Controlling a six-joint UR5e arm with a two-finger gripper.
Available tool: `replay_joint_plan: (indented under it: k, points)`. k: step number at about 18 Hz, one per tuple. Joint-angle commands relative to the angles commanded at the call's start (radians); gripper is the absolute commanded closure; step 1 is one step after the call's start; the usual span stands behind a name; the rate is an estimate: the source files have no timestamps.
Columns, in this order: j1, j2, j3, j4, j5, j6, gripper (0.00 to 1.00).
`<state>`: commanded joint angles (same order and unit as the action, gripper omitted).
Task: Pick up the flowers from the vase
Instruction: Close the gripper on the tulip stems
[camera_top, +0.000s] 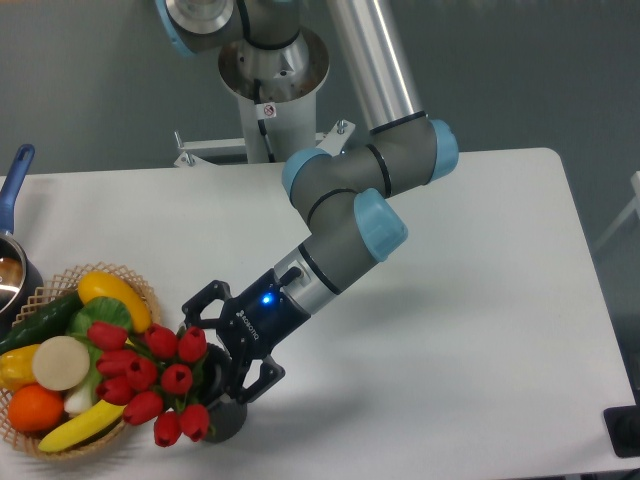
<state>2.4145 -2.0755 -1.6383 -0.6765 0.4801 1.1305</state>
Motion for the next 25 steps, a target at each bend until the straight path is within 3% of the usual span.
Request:
replay_joint_plan:
  k: [1, 9, 15, 21, 25]
  points:
    - [0.0, 0.002, -0.003, 0.0, 0.003, -0.002, 1.0]
    - [0.0, 0.021, -0.003, 0.0, 0.028, -0.048, 1.0]
    - [0.011, 0.069, 0.0, 0.002, 0.006, -0.101, 1.0]
    - [0.038, 0.112, 0.005, 0.002, -0.069, -0.155, 1.0]
    - [0.057, 0.121, 0.047, 0.002, -0.115, -0.244, 1.0]
